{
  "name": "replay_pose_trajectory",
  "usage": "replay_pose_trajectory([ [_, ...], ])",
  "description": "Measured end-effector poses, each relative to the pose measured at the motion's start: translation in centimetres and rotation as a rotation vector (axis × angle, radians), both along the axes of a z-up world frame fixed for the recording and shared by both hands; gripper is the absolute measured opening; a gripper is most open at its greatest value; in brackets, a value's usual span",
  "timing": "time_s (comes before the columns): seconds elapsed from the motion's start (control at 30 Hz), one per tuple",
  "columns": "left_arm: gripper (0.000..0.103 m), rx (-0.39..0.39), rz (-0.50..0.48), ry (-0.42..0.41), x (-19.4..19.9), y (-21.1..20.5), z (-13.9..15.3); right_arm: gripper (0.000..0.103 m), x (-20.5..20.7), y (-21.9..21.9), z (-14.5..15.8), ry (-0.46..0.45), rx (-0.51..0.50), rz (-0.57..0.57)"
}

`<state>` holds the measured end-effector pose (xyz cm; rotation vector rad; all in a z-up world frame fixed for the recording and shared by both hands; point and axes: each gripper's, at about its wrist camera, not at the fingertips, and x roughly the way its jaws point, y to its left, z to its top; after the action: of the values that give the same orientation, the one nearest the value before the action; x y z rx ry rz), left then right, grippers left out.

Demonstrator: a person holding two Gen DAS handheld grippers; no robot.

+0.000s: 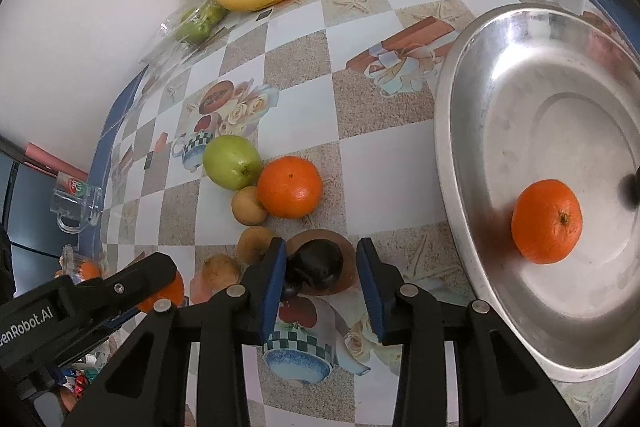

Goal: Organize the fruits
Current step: 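Carry the orange and dark fruit over the steel plate with both tools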

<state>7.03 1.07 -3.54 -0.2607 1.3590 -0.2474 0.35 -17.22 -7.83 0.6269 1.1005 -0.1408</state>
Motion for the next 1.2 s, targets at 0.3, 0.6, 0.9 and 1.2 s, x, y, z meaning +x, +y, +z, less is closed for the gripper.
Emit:
replay_pose_trajectory([
  [0.3,0.037,-0.002,0.001,0.002,0.0,0.0,0.0,0.027,-0.1,-0.2,-0.1,-0.011,0.043,-0.018],
  [0.6,0.037,-0.008,0.004,-0.001,0.0,0.1,0.0,0.027,-0.5,-0.5,0.3,-0.017,0.04,-0.029],
  [0.9,0.037,0.002,0.001,-0.01,-0.1,-0.2,0.3,0.027,-0.4,0.2,3.7,-0.058,-0.165,0.01],
  [1.2,0.037,-0.011,-0.041,-0.014,-0.5,-1.6,0.8,0.027,-0.8,0.4,6.4,-0.091,-0.324,0.022],
])
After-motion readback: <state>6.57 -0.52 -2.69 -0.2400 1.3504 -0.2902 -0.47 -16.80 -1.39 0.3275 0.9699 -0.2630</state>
